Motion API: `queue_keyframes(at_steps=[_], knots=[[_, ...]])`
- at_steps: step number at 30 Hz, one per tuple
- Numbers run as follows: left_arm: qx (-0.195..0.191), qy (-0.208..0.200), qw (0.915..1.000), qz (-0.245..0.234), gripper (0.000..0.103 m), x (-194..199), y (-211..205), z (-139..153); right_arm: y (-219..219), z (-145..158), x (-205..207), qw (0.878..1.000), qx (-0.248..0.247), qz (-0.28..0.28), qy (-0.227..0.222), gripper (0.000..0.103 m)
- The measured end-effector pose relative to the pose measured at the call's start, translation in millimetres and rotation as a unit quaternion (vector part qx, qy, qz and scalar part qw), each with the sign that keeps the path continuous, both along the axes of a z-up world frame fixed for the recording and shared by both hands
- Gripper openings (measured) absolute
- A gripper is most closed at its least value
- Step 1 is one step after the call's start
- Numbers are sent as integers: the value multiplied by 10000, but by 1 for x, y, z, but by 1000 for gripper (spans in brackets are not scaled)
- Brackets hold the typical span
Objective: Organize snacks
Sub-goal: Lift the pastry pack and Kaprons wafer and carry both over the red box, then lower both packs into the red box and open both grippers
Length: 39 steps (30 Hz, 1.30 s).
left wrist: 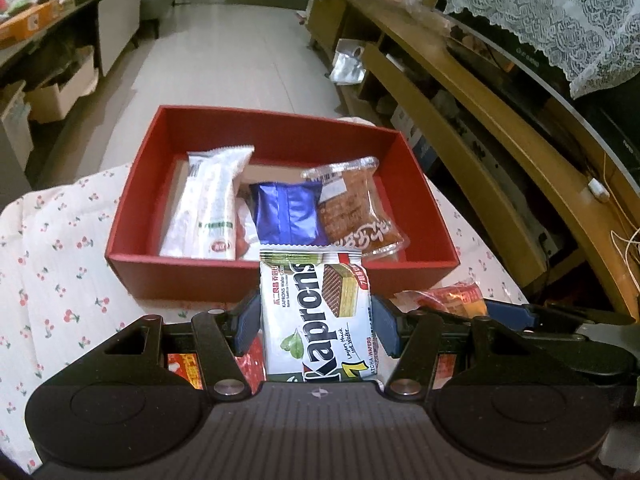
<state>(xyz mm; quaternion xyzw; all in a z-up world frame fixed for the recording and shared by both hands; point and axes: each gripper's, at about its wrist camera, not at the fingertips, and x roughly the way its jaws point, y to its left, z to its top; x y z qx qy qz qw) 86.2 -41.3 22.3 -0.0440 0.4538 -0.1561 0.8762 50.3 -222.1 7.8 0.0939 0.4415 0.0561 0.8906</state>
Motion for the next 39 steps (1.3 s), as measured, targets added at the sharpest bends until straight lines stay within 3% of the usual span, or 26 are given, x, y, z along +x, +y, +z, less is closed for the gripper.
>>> queue_keyframes(at_steps=[8,12,23,39], knots=[[-104,-79,9999,-79,65,5,-3,7,4,5,6,9999,58,92,-78,72],[41,-282,9995,-134,65,2,-9,15,16,10,7,9996,-32,204,-204,72],[-59,-245,9997,53,65,9,4,14,8,5,13,10000,-4,58,-74,71],[-48,-357,9989,295,65,29,16,22,-4,14,30,9992,199,-256,-241,71]])
